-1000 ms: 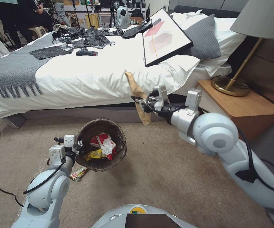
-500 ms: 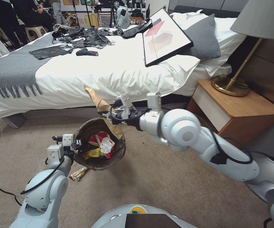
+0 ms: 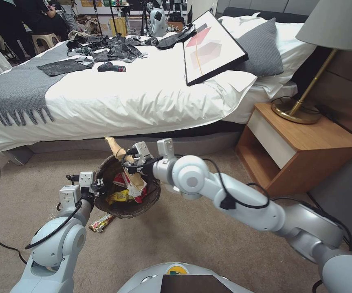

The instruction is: Pick up the trash bin, then pick up the garbage from the floor and place it into the trash bin.

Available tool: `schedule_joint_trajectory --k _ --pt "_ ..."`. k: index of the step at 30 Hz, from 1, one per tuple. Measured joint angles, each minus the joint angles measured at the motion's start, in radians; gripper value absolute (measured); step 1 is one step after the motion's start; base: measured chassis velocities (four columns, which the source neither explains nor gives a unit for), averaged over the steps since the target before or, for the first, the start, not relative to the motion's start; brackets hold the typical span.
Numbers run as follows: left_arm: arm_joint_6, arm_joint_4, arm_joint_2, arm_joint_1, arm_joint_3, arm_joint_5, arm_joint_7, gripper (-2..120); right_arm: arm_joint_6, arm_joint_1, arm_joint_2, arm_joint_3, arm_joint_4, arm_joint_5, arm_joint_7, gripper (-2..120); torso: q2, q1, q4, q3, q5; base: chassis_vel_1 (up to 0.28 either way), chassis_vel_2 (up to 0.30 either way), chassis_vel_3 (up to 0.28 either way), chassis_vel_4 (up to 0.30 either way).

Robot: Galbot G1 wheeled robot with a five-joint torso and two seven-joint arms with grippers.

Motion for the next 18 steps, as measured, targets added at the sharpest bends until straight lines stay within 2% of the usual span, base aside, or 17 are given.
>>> schedule_joint_trajectory --k 3,7,10,18 --pt "0.0 0.003 0.002 -0.001 -0.005 -0.001 0.0 0 0.009 -0.031 0.054 -0.039 -0.071 -0.06 0.003 0 0.0 0.0 0.0002 0.0 -0.0001 0.0 0.0 0.0 0.0" --pt "0.0 0.003 0.002 0.0 -0.006 -0.004 0.001 0 0.013 -0.055 0.089 -0.049 -0.126 -0.085 0.0 0 0.0 0.0 0.0 0.0 -0.0001 0.0 0.0 0.0 0.0" --pt "0.0 0.0 0.0 0.002 -0.008 -0.019 0.001 0 0.013 -0.102 0.145 -0.057 -0.223 -0.103 -0.019 0 0.0 0.0 0.0001 0.0 -0.0001 0.0 0.0 0.0 0.0" --pt "0.0 0.002 -0.003 -0.001 -0.01 -0.018 0.001 0 0.02 -0.146 0.19 -0.062 -0.285 -0.134 -0.028 0 0.0 0.0 0.0001 0.0 0.0 0.0 0.0 0.0 0.0"
